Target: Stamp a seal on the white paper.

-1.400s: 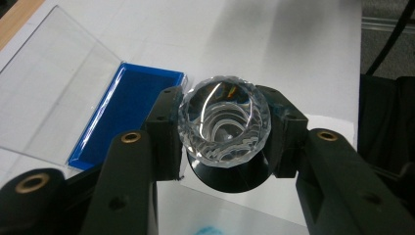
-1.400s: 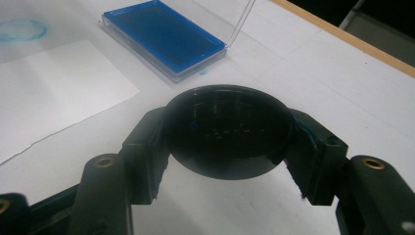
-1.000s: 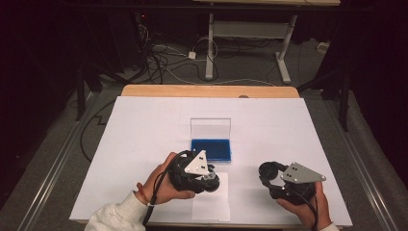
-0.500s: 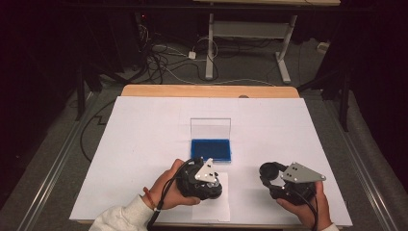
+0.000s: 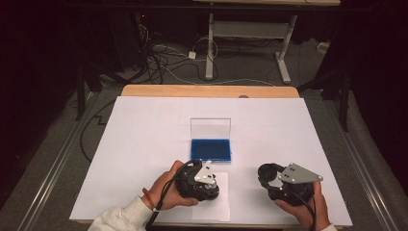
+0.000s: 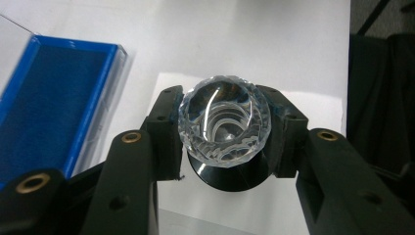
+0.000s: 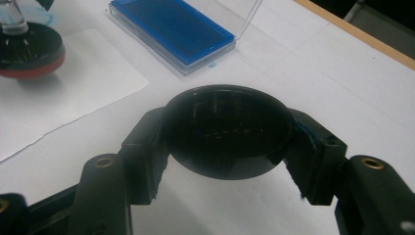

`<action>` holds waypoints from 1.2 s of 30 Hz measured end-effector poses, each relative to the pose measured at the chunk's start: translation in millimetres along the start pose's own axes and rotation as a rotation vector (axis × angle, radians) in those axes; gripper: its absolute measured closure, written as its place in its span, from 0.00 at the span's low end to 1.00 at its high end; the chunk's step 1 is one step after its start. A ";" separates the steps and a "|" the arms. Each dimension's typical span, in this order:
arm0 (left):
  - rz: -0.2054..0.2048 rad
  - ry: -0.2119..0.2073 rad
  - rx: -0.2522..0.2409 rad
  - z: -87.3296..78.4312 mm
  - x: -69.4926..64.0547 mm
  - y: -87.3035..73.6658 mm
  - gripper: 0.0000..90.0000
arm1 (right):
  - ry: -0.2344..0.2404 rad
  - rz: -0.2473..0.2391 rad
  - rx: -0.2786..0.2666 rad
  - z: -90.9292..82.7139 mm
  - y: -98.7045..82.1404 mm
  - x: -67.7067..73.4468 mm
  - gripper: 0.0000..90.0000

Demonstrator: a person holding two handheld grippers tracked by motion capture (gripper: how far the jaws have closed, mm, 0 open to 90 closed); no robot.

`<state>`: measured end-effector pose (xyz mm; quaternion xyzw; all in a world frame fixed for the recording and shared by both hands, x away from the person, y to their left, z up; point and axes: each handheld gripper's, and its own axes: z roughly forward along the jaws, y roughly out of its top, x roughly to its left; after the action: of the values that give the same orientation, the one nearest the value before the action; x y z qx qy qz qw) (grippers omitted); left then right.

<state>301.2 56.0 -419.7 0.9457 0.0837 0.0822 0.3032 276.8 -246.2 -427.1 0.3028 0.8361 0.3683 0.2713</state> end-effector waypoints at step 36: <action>-0.014 0.004 0.044 17.3 -7.3 -7.1 0.61 | 0.005 -0.001 -0.014 0.9 0.3 0.5 0.43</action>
<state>296.8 50.5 -438.5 0.9513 0.0928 0.0801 0.2830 277.2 -245.3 -427.5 0.2997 0.8343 0.3747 0.2717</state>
